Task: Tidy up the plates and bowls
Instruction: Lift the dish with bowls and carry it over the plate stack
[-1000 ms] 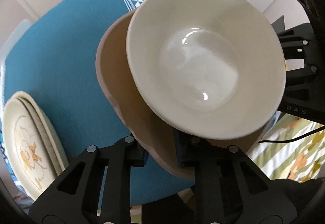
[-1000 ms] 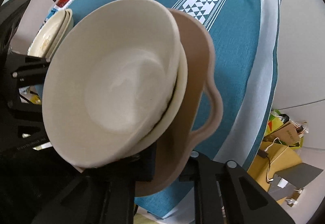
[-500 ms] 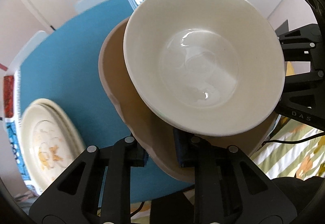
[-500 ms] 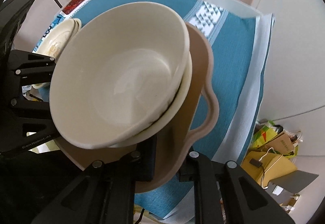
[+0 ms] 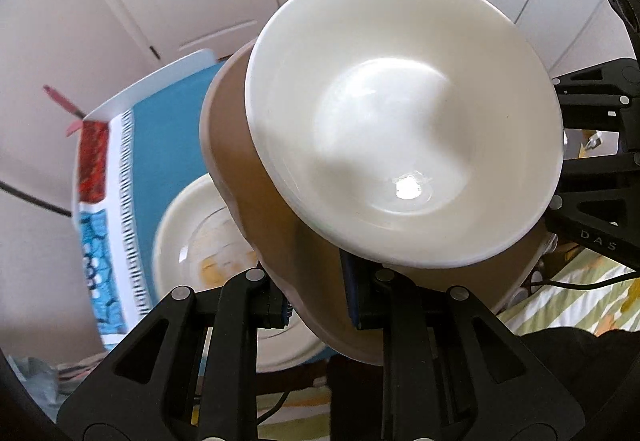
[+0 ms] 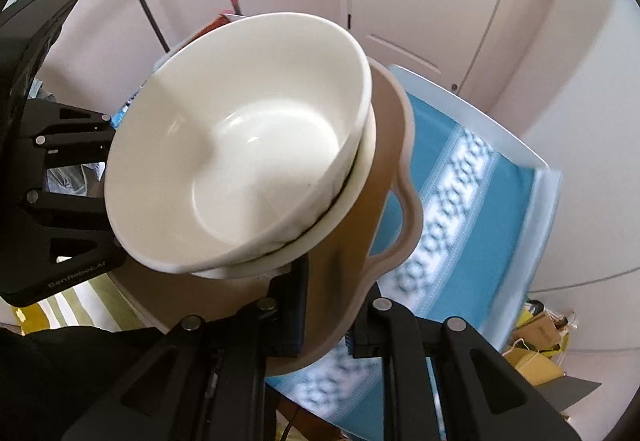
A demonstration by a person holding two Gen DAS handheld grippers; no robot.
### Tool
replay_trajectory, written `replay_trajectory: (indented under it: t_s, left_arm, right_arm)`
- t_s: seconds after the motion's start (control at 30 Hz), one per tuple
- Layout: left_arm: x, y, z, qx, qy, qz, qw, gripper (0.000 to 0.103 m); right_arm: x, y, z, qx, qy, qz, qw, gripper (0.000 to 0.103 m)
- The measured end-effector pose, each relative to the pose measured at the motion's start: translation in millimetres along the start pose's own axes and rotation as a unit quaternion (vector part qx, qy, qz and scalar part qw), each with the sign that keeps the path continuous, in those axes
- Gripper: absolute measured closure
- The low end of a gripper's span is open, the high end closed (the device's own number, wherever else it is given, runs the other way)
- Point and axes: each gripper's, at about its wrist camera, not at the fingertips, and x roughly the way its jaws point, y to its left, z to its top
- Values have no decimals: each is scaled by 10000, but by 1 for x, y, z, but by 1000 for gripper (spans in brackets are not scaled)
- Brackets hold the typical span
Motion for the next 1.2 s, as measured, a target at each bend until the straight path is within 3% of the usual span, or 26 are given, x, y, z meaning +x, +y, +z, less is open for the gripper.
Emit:
replay_trajectory:
  t_s: [0.23, 0.47, 0.67, 1.2]
  left_arm:
    - [21, 70, -29, 105, 204, -132, 9996, 86]
    - [53, 100, -57, 306, 399, -329, 9982, 86]
    - [68, 114, -64, 353, 492, -459, 9971, 86]
    - [72, 119, -64, 628, 384, -378, 9966, 85]
  right_arm:
    - [31, 55, 25, 237, 121, 146, 9995, 89]
    - [74, 93, 27, 637, 322, 140, 9973, 89]
    - [94, 109, 29, 745, 381, -95, 9964, 89]
    - [102, 123, 29, 1285, 340, -101, 9911, 88]
